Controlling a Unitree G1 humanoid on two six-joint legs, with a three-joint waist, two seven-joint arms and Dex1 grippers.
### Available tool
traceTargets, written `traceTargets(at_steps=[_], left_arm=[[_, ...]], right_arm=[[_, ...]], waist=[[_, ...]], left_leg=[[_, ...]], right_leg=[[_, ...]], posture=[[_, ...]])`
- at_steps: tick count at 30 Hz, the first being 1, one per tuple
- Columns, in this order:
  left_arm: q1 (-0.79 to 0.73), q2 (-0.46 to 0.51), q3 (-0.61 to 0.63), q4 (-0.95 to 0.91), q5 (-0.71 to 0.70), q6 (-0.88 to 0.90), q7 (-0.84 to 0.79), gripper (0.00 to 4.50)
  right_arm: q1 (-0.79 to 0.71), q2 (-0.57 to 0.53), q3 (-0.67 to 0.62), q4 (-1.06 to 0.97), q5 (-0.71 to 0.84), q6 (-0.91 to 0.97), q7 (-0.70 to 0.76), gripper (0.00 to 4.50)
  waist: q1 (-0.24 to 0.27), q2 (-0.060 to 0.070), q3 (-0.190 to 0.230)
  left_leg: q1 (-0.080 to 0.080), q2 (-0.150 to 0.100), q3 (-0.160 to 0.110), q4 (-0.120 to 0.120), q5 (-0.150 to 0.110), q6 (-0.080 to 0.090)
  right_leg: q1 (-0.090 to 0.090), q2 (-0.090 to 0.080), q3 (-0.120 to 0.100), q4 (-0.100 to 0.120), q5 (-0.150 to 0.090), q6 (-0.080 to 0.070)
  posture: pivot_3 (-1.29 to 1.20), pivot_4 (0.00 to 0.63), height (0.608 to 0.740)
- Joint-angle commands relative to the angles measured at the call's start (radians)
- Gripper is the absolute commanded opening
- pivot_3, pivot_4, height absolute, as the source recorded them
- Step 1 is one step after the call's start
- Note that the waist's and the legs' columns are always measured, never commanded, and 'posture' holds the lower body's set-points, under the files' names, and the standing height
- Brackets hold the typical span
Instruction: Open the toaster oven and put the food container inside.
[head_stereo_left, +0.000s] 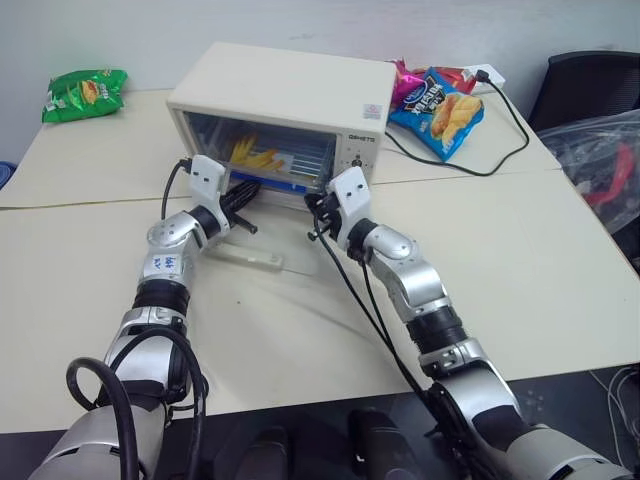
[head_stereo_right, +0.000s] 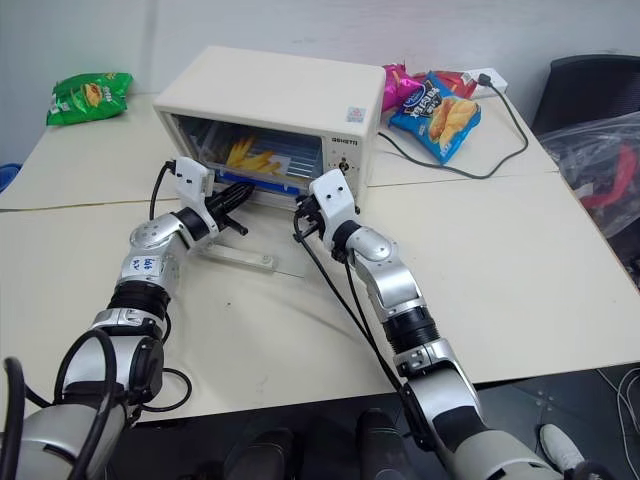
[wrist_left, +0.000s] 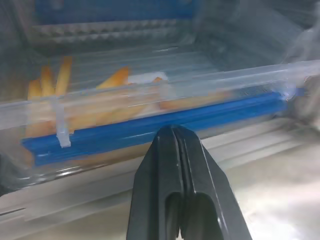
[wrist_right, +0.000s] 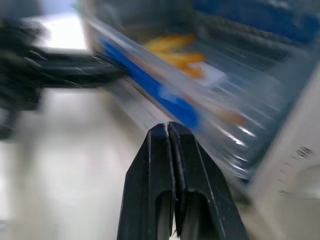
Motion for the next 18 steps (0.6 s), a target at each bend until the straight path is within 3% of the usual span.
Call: traceTargets(at_steps=[1,6,11,15,18], left_arm=[[0.111,0.097,0.066,-0.194,-0.12,0.051,-0.188,0.38],[0.294,0.286,0.119,-0.406,-0.214,0.176,-0.38,1.76],[0.501,0.476,0.156,-0.554,-0.301,0.336,-0.593,3.23],[0.594,0.555,0.253,-0.558,-0.325,0.35,-0.606,4.43],[0.646,0.538,0.324,-0.562,-0.344,0.331,-0.583,4.47]], right_arm=[[0.06,-0.066,-0.019,-0.249,0.116,0.11,0.11,0.0],[0.201,-0.278,-0.001,-0.438,0.18,0.231,0.267,0.0],[0.292,-0.44,0.109,-0.338,-0.017,0.022,0.339,0.0],[0.278,-0.357,0.131,-0.222,-0.047,-0.079,0.306,0.0],[0.236,-0.265,0.144,-0.082,-0.067,-0.176,0.298,0.0]], waist=[[-0.014,0.0,0.0],[-0.012,0.0,0.0],[0.007,0.0,0.0],[0.013,0.001,0.0],[0.014,0.001,0.0]], left_leg=[[0.0,0.0,0.0,-0.001,0.0,0.0],[0.0,0.001,-0.001,-0.005,0.0,0.0],[0.004,-0.001,0.0,-0.009,-0.001,0.001],[0.005,0.0,0.002,-0.01,-0.001,0.001],[0.006,0.0,0.003,-0.01,-0.001,0.0]], right_leg=[[0.0,0.0,0.0,0.0,0.0,0.0],[0.0,-0.001,0.004,-0.002,0.0,0.0],[0.002,-0.002,0.004,-0.003,0.0,0.0],[0.001,-0.001,0.004,-0.004,0.0,0.0],[0.001,-0.001,0.004,-0.005,0.0,0.0]], posture=[[0.0,0.15,0.74],[0.0,0.15,0.74],[0.0,0.15,0.74],[0.0,0.15,0.74],[0.0,0.15,0.74]])
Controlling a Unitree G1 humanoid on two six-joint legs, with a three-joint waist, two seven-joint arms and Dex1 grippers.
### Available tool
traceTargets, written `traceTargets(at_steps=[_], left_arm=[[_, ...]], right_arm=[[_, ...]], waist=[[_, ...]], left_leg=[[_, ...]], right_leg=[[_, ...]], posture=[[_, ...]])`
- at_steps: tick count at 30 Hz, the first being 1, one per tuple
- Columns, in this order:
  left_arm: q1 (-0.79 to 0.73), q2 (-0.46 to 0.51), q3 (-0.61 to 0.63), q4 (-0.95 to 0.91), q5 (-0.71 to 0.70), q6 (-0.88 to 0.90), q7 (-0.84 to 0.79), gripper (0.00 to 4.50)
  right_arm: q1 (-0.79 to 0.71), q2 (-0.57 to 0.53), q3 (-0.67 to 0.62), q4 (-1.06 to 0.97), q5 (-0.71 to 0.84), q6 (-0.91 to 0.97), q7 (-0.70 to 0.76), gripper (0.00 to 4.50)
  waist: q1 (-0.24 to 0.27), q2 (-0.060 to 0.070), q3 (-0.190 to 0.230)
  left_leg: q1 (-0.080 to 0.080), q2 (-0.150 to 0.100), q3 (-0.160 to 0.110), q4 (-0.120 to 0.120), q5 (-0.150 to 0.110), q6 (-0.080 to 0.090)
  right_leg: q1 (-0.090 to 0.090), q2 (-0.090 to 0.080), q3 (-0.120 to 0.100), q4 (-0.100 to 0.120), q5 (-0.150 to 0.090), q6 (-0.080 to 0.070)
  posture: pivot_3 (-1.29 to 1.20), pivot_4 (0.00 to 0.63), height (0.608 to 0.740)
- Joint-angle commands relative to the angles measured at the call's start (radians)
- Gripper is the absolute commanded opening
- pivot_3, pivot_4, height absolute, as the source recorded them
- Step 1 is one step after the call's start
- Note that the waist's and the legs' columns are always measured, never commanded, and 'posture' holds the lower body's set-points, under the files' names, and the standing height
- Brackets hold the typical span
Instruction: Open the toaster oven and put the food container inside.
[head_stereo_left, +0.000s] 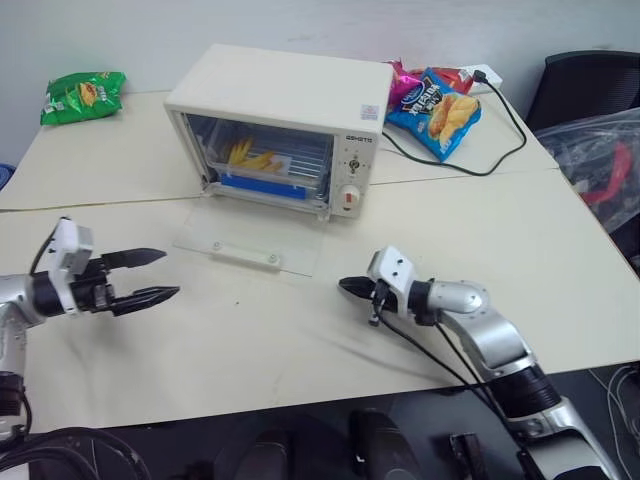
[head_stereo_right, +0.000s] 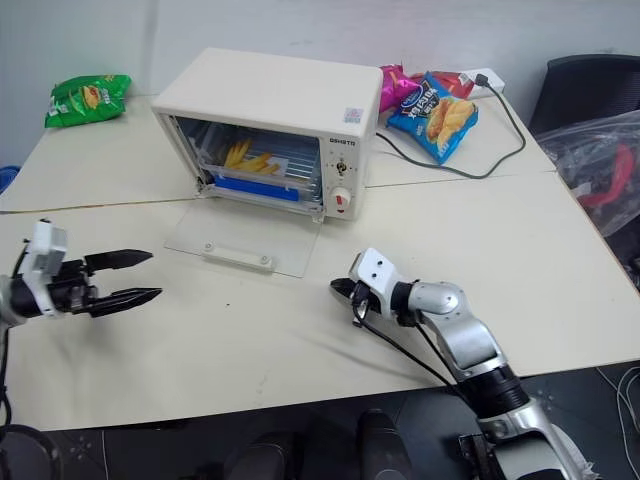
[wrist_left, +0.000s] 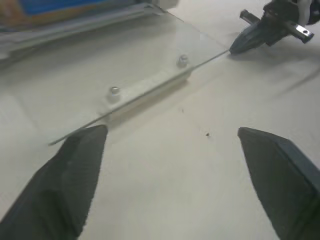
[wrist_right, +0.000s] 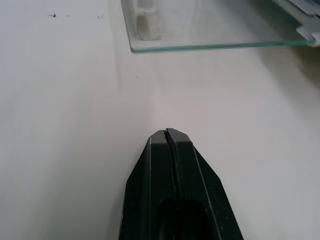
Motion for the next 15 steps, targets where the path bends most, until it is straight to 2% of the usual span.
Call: traceTargets(at_steps=[1,5,8,10,13,15], left_arm=[[0.056,-0.009,0.096,-0.045,-0.052,-0.005,0.019,4.47],[0.098,-0.07,0.159,-0.115,-0.122,-0.006,0.019,4.47],[0.119,-0.103,0.193,-0.176,-0.156,0.028,0.077,4.47],[0.11,-0.127,0.218,-0.208,-0.191,0.065,0.14,4.47],[0.104,-0.147,0.233,-0.249,-0.203,0.111,0.237,4.47],[0.112,-0.153,0.222,-0.267,-0.197,0.095,0.23,4.47]], right_arm=[[-0.047,0.092,-0.003,0.116,-0.004,-0.119,-0.019,0.0],[-0.101,0.194,-0.049,0.227,0.037,-0.208,-0.024,0.0],[-0.132,0.26,-0.116,0.26,0.089,-0.353,-0.022,0.0],[-0.137,0.302,-0.171,0.228,0.179,-0.379,0.005,0.0],[-0.154,0.343,-0.236,0.153,0.303,-0.346,0.025,0.0],[-0.18,0.336,-0.288,0.048,0.411,-0.263,0.01,0.0]], waist=[[0.0,0.0,0.0],[0.0,0.0,0.0],[-0.002,0.0,0.0],[-0.002,0.0,0.0],[-0.003,0.0,0.0],[-0.003,0.0,0.0]], left_leg=[[0.001,0.0,0.0,0.0,0.0,0.0],[0.0,0.0,0.0,-0.001,0.0,0.0],[-0.001,0.0,-0.001,0.0,0.0,0.0],[0.0,0.0,-0.001,0.0,0.0,0.0],[0.0,0.001,-0.001,0.0,0.0,0.0],[0.0,0.001,-0.001,0.0,0.0,0.0]], right_leg=[[0.0,0.0,0.0,0.0,0.0,0.0],[0.0,0.0,-0.001,0.002,0.0,0.0],[0.001,0.0,-0.001,0.001,0.0,0.0],[0.001,0.0,-0.001,0.001,0.0,0.0],[0.001,0.0,-0.001,0.002,0.0,0.0],[0.001,0.0,-0.001,0.002,0.0,0.0]], posture=[[0.0,0.15,0.74],[0.0,0.15,0.74],[0.0,0.15,0.74],[0.0,0.15,0.74],[0.0,0.15,0.74],[0.0,0.15,0.74]])
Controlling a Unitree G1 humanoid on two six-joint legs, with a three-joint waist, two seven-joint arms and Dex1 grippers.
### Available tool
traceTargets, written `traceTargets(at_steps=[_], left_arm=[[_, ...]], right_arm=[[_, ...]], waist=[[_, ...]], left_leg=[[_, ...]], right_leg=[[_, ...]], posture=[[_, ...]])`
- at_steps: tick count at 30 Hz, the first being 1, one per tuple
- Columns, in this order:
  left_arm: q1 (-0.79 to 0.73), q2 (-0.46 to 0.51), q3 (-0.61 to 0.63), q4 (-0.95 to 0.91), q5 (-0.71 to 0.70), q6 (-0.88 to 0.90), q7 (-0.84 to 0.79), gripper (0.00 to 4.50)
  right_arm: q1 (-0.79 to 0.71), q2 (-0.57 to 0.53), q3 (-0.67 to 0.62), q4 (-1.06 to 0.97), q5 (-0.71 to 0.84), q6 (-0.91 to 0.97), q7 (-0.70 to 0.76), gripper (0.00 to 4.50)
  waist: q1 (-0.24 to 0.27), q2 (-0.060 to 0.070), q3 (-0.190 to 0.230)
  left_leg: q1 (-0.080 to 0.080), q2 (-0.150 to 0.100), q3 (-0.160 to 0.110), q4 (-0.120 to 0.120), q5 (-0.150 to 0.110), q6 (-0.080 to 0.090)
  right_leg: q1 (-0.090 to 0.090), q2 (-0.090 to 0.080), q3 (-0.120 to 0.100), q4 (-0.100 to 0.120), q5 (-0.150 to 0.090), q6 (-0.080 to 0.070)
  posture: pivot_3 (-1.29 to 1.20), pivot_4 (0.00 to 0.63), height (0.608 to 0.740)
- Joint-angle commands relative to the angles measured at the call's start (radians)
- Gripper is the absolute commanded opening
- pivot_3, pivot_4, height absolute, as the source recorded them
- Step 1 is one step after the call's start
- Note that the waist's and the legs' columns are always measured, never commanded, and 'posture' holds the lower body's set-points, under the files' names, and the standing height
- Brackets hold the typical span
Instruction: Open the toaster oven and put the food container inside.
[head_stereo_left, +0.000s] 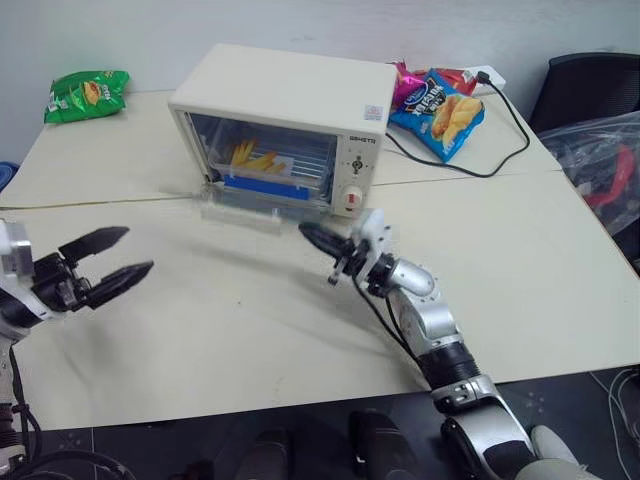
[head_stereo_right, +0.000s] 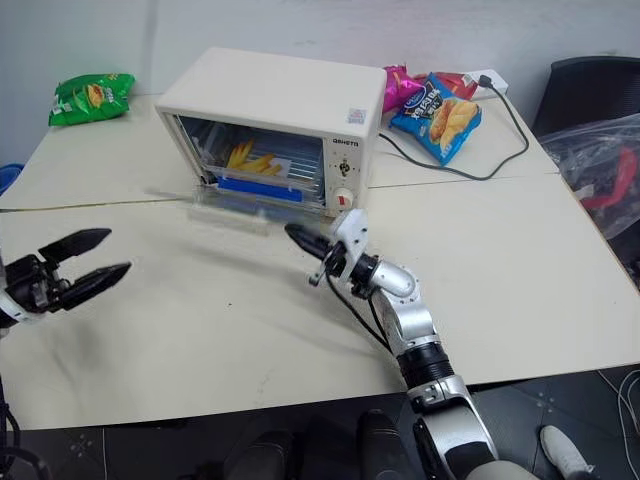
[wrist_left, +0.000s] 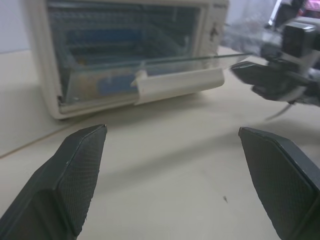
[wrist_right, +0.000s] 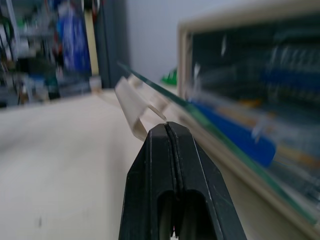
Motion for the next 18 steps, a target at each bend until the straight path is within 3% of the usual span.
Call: traceTargets(at_steps=[1,5,8,10,18], left_arm=[[0.013,0.001,0.012,-0.063,-0.002,-0.023,0.013,4.47],[0.078,0.03,-0.033,-0.058,0.124,-0.12,0.018,4.47],[0.144,0.051,-0.055,-0.048,0.172,-0.172,-0.029,4.5],[0.167,0.051,-0.071,-0.023,0.206,-0.23,-0.043,4.5],[0.257,0.038,-0.094,-0.033,0.241,-0.369,-0.092,4.5]], right_arm=[[-0.05,-0.021,-0.094,-0.214,0.205,0.132,-0.008,0.0],[0.013,-0.222,-0.092,-0.358,0.243,0.297,0.099,0.0],[0.114,-0.43,-0.074,-0.394,0.199,0.314,0.27,0.47],[0.183,-0.542,-0.05,-0.358,0.113,0.186,0.403,1.19],[0.293,-0.605,-0.078,-0.27,0.067,0.023,0.505,3.88]], waist=[[0.0,0.001,0.0],[0.005,0.001,0.0],[0.013,0.001,0.0],[0.027,0.002,0.001],[0.031,0.002,0.0]], left_leg=[[0.0,0.0,0.0,0.0,0.0,0.0],[0.0,0.0,-0.001,-0.001,0.0,0.0],[0.0,0.0,-0.001,-0.002,0.0,0.0],[0.0,0.0,0.001,-0.002,-0.001,0.001],[0.003,0.002,0.005,-0.002,-0.001,0.001]], right_leg=[[0.0,0.0,0.0,0.0,0.0,0.0],[0.0,0.0,0.0,-0.002,0.0,0.0],[0.001,0.0,0.001,-0.004,0.0,0.0],[0.001,-0.001,0.001,-0.008,0.0,0.0],[0.001,0.001,0.002,-0.005,0.0,-0.001]], posture=[[0.0,0.15,0.74],[0.0,0.15,0.74],[0.0,0.15,0.74],[0.0,0.15,0.74],[0.0,0.15,0.74]])
